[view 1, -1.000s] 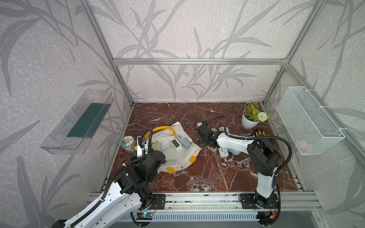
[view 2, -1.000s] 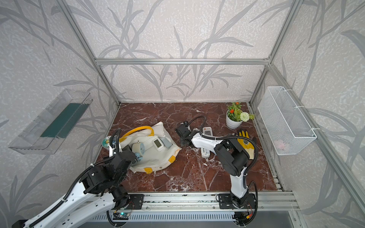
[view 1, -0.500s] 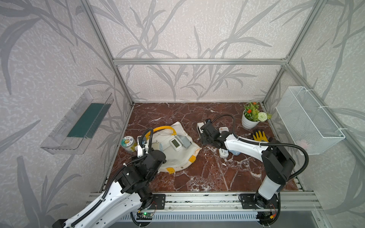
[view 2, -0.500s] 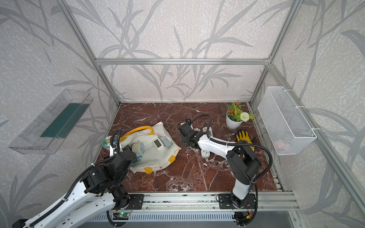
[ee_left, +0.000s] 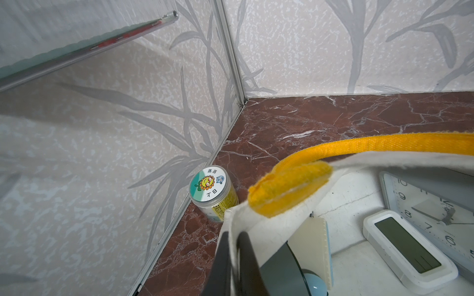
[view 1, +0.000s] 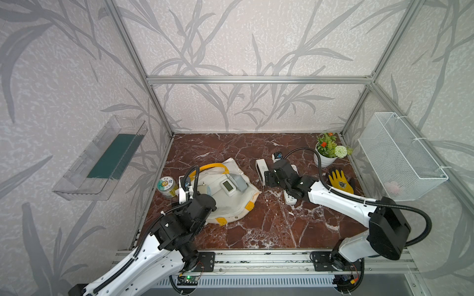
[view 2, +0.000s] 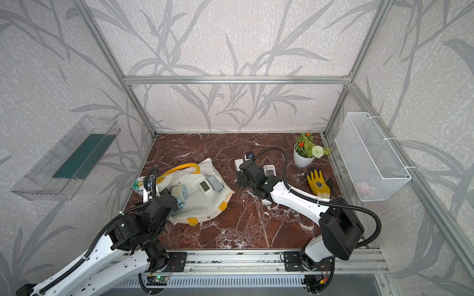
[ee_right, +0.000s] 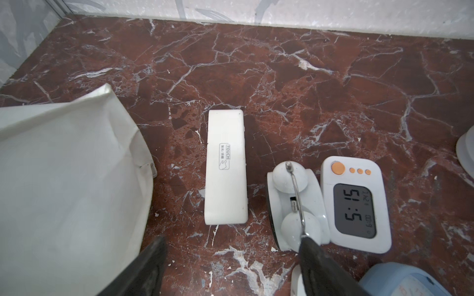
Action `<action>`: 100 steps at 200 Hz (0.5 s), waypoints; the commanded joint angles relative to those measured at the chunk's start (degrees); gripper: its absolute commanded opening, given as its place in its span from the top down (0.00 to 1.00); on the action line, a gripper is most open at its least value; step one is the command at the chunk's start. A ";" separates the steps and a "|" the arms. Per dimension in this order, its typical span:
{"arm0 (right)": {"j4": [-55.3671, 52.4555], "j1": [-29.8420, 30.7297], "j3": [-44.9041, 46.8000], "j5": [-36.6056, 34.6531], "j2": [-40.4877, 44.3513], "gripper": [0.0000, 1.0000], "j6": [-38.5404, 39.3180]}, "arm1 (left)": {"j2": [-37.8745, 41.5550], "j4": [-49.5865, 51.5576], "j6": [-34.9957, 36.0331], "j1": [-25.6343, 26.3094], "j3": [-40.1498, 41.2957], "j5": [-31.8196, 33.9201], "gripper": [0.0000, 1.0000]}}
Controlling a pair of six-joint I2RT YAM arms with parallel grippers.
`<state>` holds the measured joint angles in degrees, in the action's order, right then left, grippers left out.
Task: Take the alarm clock out of the canvas bag
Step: Place the alarm at the center of the board.
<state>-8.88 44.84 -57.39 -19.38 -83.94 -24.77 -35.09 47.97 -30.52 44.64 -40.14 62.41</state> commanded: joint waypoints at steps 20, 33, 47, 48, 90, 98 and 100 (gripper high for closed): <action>6.01 1.19 4.93 2.39 7.34 0.16 3.30 | -0.12 0.29 -1.45 -0.33 -1.61 0.61 1.00; 7.22 1.92 6.32 2.54 9.23 0.15 4.20 | -0.24 0.12 -1.23 -0.34 -1.56 0.65 1.00; 8.06 3.06 7.42 2.38 10.97 0.15 5.46 | -0.29 -0.11 -1.03 -0.31 -1.61 0.55 1.00; 8.12 3.19 7.49 2.35 11.07 0.15 5.58 | -0.26 -0.13 -1.08 -0.33 -1.61 0.53 1.00; 9.38 8.32 9.96 -0.09 14.12 0.15 8.66 | -0.42 -0.37 -1.03 -0.35 -1.42 0.21 1.00; 9.96 9.38 10.48 -0.22 14.57 0.15 8.99 | -0.42 -0.42 -1.12 -0.39 -1.36 0.17 1.00; 10.12 9.63 10.59 -0.24 14.68 0.15 9.07 | -0.48 -0.42 -1.16 -0.38 -1.41 0.17 1.00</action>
<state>-1.50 52.14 -48.34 -18.00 -71.26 -18.20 -35.31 47.51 -30.39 44.60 -40.14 62.28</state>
